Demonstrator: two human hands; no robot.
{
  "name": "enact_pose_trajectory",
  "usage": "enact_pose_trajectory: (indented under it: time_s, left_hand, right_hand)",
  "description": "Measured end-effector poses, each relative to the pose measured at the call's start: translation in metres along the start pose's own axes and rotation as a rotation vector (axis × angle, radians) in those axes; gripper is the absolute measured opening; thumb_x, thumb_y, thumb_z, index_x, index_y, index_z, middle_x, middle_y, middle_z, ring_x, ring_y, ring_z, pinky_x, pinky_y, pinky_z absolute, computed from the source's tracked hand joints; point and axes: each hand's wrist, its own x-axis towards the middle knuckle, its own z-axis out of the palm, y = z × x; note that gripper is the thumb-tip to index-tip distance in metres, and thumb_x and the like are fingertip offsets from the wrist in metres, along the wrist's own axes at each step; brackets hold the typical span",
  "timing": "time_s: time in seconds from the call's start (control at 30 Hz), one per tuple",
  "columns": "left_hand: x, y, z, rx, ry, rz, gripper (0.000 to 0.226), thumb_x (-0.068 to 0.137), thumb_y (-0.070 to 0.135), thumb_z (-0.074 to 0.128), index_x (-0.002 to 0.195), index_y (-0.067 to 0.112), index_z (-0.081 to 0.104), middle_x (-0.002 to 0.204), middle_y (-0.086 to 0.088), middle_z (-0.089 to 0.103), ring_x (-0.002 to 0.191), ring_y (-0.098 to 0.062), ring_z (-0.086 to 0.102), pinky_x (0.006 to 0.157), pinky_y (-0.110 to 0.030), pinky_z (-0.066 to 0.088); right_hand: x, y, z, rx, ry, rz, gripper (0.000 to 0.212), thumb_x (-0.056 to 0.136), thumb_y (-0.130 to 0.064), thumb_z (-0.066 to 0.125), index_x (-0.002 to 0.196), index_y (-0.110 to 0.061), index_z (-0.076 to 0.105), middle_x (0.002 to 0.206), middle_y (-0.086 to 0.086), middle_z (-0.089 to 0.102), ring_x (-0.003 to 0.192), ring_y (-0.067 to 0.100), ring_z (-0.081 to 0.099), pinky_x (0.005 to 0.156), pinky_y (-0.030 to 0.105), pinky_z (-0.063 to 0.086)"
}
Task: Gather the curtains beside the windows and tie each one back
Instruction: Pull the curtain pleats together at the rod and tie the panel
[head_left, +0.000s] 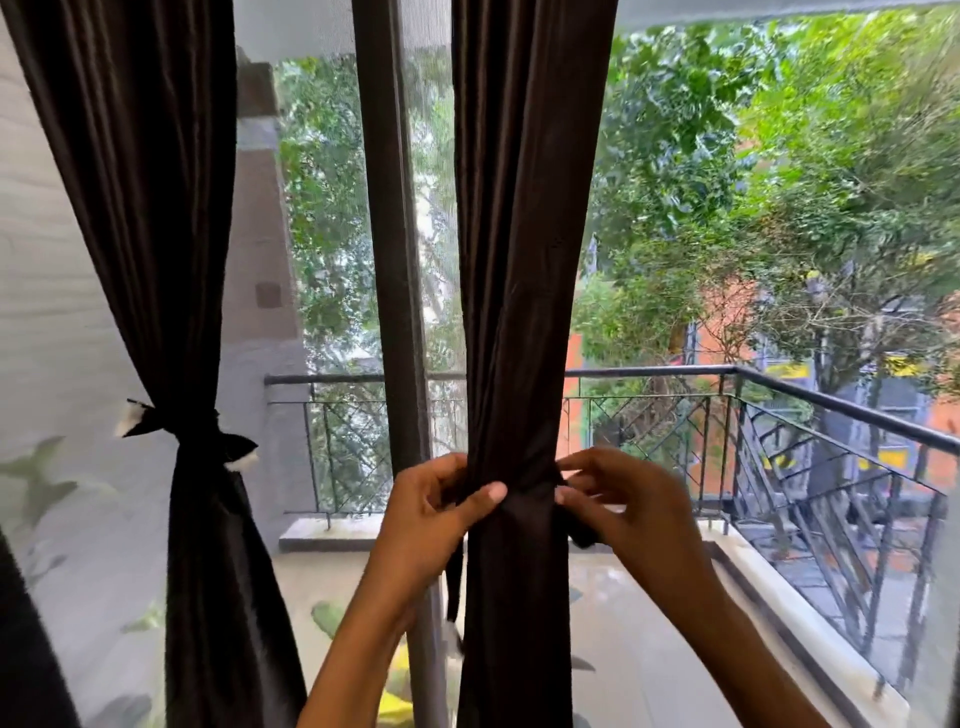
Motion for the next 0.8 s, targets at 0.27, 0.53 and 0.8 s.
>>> enact_pose_trajectory:
  time_s: [0.27,0.53,0.8]
  left_hand:
    - [-0.011,-0.004,0.04,0.457,0.542,0.274,0.04,0.071,0.007,0.079,0.084,0.025,0.046,0.072,0.012,0.053,0.062,0.0,0.052,0.058,-0.019,0.041]
    - [-0.025,-0.011,0.047,0.626,0.357,0.537,0.026,0.082,0.001,0.068,0.104,0.013,0.065,0.099,-0.003,0.05,0.083,-0.007,0.053,0.073,-0.025,0.05]
    - [-0.005,-0.005,0.03,0.231,0.323,0.195,0.008,0.08,0.029,0.073,0.074,0.023,0.073,0.083,-0.007,0.066,0.078,-0.02,0.068,0.074,-0.047,0.056]
  right_hand:
    - [0.01,-0.036,-0.019,0.473,-0.083,0.462,0.02,0.072,-0.002,0.077,0.072,-0.005,0.058,0.048,0.0,0.058,0.042,0.006,0.055,0.043,0.017,0.046]
    - [0.004,-0.048,0.003,0.63,0.125,0.521,0.015,0.072,-0.005,0.078,0.07,-0.004,0.063,0.046,-0.007,0.06,0.038,-0.001,0.051,0.04,0.009,0.037]
    - [-0.007,-0.04,0.006,0.327,0.11,0.274,0.023,0.08,-0.029,0.072,0.079,-0.007,0.065,0.065,-0.005,0.071,0.052,-0.004,0.06,0.052,0.016,0.048]
